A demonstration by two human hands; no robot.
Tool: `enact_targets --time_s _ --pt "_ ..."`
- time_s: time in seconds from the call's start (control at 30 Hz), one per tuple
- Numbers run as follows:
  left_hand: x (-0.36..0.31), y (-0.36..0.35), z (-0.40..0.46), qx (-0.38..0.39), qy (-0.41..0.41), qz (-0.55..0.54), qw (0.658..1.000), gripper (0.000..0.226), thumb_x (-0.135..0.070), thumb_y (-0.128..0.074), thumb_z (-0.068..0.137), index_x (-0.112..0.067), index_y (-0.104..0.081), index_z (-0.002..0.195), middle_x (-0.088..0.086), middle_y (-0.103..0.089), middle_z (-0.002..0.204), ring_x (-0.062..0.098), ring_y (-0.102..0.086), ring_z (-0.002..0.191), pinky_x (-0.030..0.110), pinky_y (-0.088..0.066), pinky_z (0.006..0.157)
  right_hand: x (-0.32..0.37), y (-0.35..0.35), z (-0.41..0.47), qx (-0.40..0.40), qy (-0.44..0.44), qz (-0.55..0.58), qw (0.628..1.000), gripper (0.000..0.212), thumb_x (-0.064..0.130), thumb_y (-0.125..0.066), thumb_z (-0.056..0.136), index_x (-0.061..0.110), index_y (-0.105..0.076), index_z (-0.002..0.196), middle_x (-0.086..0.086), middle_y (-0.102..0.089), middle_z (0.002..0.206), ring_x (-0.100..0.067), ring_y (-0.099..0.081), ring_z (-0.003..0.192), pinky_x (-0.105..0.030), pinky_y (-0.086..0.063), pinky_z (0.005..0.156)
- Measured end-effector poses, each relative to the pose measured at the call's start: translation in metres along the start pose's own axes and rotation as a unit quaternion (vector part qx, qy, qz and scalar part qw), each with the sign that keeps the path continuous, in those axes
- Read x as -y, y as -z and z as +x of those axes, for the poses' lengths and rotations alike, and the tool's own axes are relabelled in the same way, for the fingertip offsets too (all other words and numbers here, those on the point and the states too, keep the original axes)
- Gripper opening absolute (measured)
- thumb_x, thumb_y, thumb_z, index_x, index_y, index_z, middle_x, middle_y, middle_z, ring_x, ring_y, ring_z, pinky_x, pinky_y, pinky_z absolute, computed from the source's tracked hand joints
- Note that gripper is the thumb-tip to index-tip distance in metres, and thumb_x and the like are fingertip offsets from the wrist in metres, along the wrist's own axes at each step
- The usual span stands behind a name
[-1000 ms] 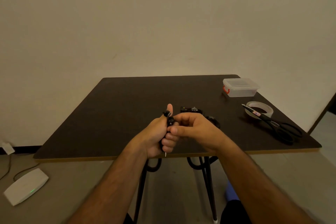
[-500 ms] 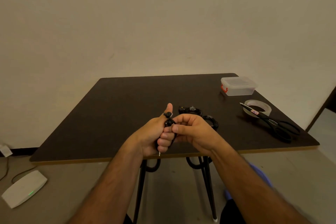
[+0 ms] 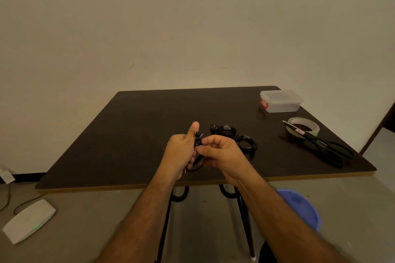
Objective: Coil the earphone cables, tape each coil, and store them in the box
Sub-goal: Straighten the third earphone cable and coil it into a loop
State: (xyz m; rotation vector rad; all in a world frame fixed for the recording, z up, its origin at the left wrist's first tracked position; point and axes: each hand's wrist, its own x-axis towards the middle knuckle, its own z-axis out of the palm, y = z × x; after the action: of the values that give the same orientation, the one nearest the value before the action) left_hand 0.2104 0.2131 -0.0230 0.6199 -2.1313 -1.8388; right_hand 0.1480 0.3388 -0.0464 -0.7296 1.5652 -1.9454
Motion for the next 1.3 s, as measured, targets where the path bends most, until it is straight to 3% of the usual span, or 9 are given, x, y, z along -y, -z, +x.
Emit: enact_targets --time_s 0.07,0.33,0.53,0.63,0.77,0.93,1.07,1.3 --pt "0.004 -0.002 0.003 -0.028 -0.025 0.017 0.999 0.059 -0.059 -0.044 0.096 -0.014 -0.054 0.060 -0.002 -0.047 0.046 0.010 -0.042 0.037 0.024 -0.037 0.040 -0.001 -0.002 0.001 -0.011 -0.001 0.002 1.000 0.018 0.000 -0.062 0.091 -0.005 -0.063 0.108 -0.016 -0.073 0.088 -0.025 -0.072 0.078 -0.037 -0.061 0.073" --pt "0.019 -0.001 0.020 -0.080 -0.011 0.032 0.996 0.056 -0.058 -0.045 0.096 -0.012 -0.060 0.069 -0.002 -0.051 0.048 0.012 -0.047 0.043 0.030 -0.042 0.050 -0.010 -0.008 0.013 -0.022 -0.021 -0.050 0.998 0.021 0.005 -0.059 0.094 0.003 -0.067 0.113 -0.017 -0.074 0.097 -0.028 -0.073 0.088 -0.044 -0.059 0.084" --pt "0.034 0.007 0.032 -0.087 0.018 0.022 0.996 0.051 -0.055 -0.045 0.098 -0.016 -0.062 0.070 -0.001 -0.056 0.058 0.014 -0.052 0.057 0.032 -0.041 0.059 -0.009 -0.014 0.019 -0.010 -0.077 -0.009 0.997 0.022 0.008 -0.061 0.094 0.006 -0.067 0.115 -0.011 -0.075 0.102 -0.025 -0.073 0.095 -0.044 -0.059 0.085" --pt "0.037 0.007 0.034 -0.092 -0.003 0.052 0.994 0.054 -0.055 -0.043 0.099 -0.016 -0.062 0.067 -0.002 -0.058 0.056 0.014 -0.055 0.057 0.034 -0.044 0.062 -0.010 -0.017 0.021 -0.018 -0.100 0.017 0.995 0.023 0.016 -0.063 0.094 0.005 -0.068 0.113 -0.008 -0.074 0.092 -0.022 -0.073 0.087 -0.039 -0.060 0.077" --pt "0.042 0.011 0.038 -0.087 -0.004 0.110 0.990 0.056 -0.057 -0.040 0.099 -0.015 -0.066 0.073 0.000 -0.064 0.064 0.017 -0.061 0.065 0.038 -0.050 0.072 -0.014 -0.016 0.030 -0.043 -0.143 0.016 0.989 0.019 0.013 -0.063 0.093 0.004 -0.070 0.109 -0.008 -0.071 0.082 -0.020 -0.071 0.080 -0.042 -0.060 0.075" --pt "0.045 0.012 0.046 -0.080 -0.003 0.189 0.979 0.053 -0.053 -0.038 0.101 -0.014 -0.067 0.082 0.002 -0.067 0.071 0.015 -0.060 0.065 0.033 -0.046 0.063 -0.012 -0.018 0.043 -0.079 -0.204 -0.018 0.976 0.019 0.007 -0.059 0.093 0.003 -0.066 0.110 -0.007 -0.068 0.078 -0.017 -0.070 0.071 -0.042 -0.061 0.071" --pt "0.052 0.017 0.054 -0.067 0.064 0.112 0.989 0.047 -0.049 -0.040 0.102 -0.015 -0.067 0.083 0.003 -0.068 0.072 0.015 -0.059 0.065 0.034 -0.046 0.066 -0.012 -0.023 0.053 -0.084 -0.230 -0.042 0.969 0.018 0.004 -0.058 0.093 0.003 -0.063 0.110 -0.009 -0.069 0.077 -0.017 -0.072 0.065 -0.043 -0.062 0.067" --pt "0.060 0.019 0.063 -0.073 0.085 0.157 0.981 0.043 -0.045 -0.042 0.102 -0.015 -0.065 0.084 0.003 -0.063 0.070 0.015 -0.056 0.061 0.033 -0.047 0.064 -0.023 -0.023 0.063 -0.100 -0.229 -0.089 0.964 0.015 -0.001 -0.059 0.091 0.003 -0.065 0.104 -0.015 -0.067 0.088 -0.025 -0.070 0.079 -0.043 -0.063 0.068"
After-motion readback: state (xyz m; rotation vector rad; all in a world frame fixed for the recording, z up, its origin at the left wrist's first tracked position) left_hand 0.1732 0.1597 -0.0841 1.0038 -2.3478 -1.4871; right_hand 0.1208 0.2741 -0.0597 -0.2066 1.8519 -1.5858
